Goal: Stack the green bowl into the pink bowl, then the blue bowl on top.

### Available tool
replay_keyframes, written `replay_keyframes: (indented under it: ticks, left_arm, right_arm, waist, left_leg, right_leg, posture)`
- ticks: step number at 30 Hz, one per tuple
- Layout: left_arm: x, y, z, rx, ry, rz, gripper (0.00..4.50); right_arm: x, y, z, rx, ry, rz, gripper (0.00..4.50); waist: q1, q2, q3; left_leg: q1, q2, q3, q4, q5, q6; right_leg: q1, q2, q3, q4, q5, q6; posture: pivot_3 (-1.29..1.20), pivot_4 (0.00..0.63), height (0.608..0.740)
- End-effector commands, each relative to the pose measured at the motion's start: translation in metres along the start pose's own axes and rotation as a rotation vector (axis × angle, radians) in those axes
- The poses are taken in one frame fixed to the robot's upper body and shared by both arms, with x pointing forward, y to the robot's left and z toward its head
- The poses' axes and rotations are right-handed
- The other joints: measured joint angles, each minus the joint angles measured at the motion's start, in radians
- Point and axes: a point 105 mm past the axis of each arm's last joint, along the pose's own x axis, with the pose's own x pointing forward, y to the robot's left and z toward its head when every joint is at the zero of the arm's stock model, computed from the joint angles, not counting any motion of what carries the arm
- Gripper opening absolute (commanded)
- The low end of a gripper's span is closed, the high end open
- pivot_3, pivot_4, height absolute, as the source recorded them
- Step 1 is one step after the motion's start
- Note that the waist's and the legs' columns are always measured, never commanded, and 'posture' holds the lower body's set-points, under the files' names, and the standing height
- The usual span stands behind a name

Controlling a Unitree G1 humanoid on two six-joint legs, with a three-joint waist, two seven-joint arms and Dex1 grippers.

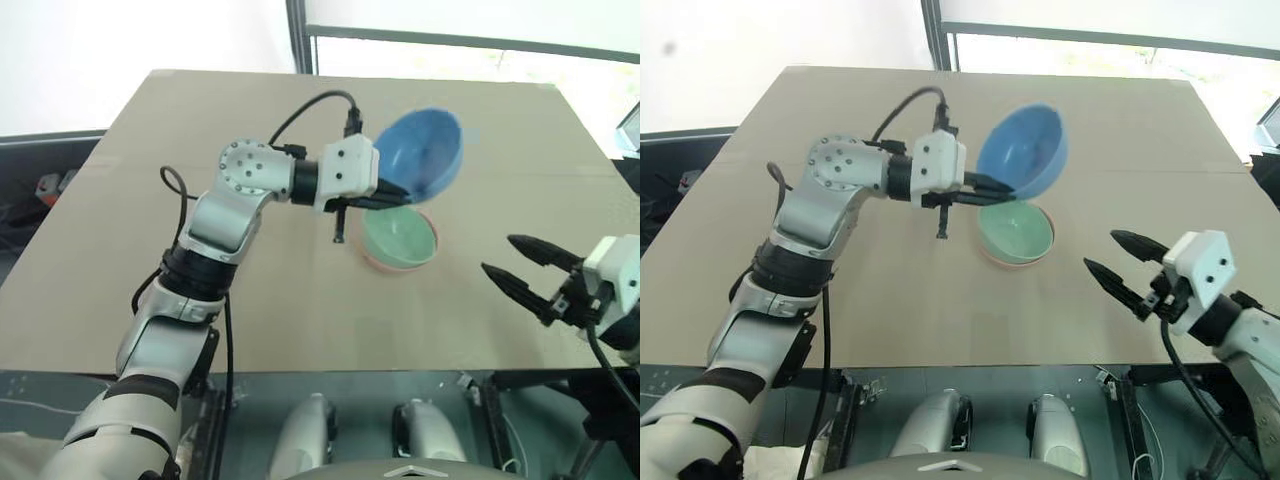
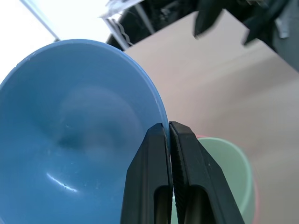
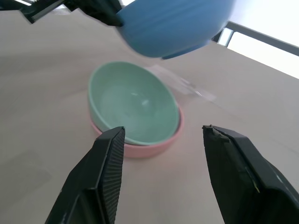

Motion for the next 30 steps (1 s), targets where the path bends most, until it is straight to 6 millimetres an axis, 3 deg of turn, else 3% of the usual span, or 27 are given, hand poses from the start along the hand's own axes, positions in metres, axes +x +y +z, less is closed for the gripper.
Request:
replay_keyframes:
  ticks: [1,7,10,13,18,24,25,28,30]
  left_arm:
    - [0.001,0.005,0.005,0.055,-0.006,-0.048,0.00]
    - [0.005,0.009,-0.002,0.071,0.028,-0.106,0.00]
    - [0.003,0.003,-0.017,0.011,0.081,-0.192,0.00]
    - [0.000,-0.005,-0.016,-0.017,0.071,-0.258,0.82]
    - [-0.002,0.016,-0.004,-0.030,-0.003,-0.099,2.61]
    - [-0.040,0.040,-0.005,-0.189,-0.086,0.264,2.61]
    - [-0.046,0.040,0.001,-0.230,-0.194,0.316,2.61]
    - [-0.071,0.012,-0.018,-0.353,-0.197,0.459,2.61]
    - [-0.078,-0.010,-0.028,-0.444,-0.177,0.498,3.41]
  right_arm:
    - [-0.016,0.000,0.013,-0.068,-0.013,-0.066,4.30]
    - [-0.031,0.008,0.011,-0.093,0.050,-0.097,4.41]
    - [-0.035,0.007,0.013,-0.105,0.062,-0.106,4.41]
    - [-0.034,0.005,0.017,-0.115,0.049,-0.112,4.50]
    - [-0.025,0.002,0.016,-0.123,0.050,-0.097,4.50]
    - [0.008,-0.001,-0.002,-0.129,0.060,-0.036,4.50]
    - [0.012,-0.001,-0.005,-0.137,0.063,-0.017,4.50]
    - [0.027,-0.001,-0.021,-0.054,0.072,0.103,4.50]
    - [0.028,0.003,-0.031,-0.027,0.099,0.190,4.50]
  waist:
    - [0.002,0.000,0.000]
    - [0.001,0.000,0.000]
    - [0.001,0.000,0.000]
    - [0.000,0.000,0.000]
    - [0.002,0.000,0.000]
    - [-0.009,0.000,0.000]
    - [-0.007,0.000,0.000]
    - [-0.011,0.001,0.000]
    - [-0.009,0.000,0.000]
  left_leg:
    - [0.000,0.000,0.000,0.000,0.000,0.000]
    - [-0.001,0.000,0.001,0.000,0.001,-0.002]
    - [-0.001,-0.001,0.003,0.000,0.000,-0.001]
    - [-0.001,-0.001,0.003,0.000,0.000,0.000]
    - [-0.002,0.003,0.003,0.000,0.000,0.000]
    - [0.000,0.004,0.005,0.000,-0.001,0.001]
    - [0.000,0.005,0.005,0.000,0.000,-0.001]
    - [0.000,0.005,0.005,-0.001,0.000,-0.001]
    - [-0.001,0.005,0.005,-0.001,0.000,-0.001]
  right_leg:
    - [0.000,0.000,0.000,0.000,0.000,0.000]
    - [-0.001,0.000,0.002,0.000,0.000,0.000]
    - [-0.002,0.000,0.003,-0.001,0.000,0.000]
    - [-0.002,0.000,0.004,0.000,0.000,0.001]
    - [-0.002,0.000,0.004,0.000,0.000,0.001]
    - [-0.003,0.000,0.006,0.000,0.000,0.001]
    - [-0.003,0.000,0.005,0.000,0.000,0.001]
    - [-0.003,0.000,0.006,0.000,0.000,0.001]
    - [-0.003,0.000,0.006,0.000,0.000,0.001]
  posture:
    - [0.00,0.150,0.740]
    - [0.00,0.150,0.740]
    - [0.00,0.150,0.740]
    - [0.00,0.150,0.740]
    - [0.00,0.150,0.740]
    - [0.00,0.150,0.740]
    - [0.00,0.150,0.740]
    - [0.00,0.150,0.740]
    - [0.00,0.150,0.740]
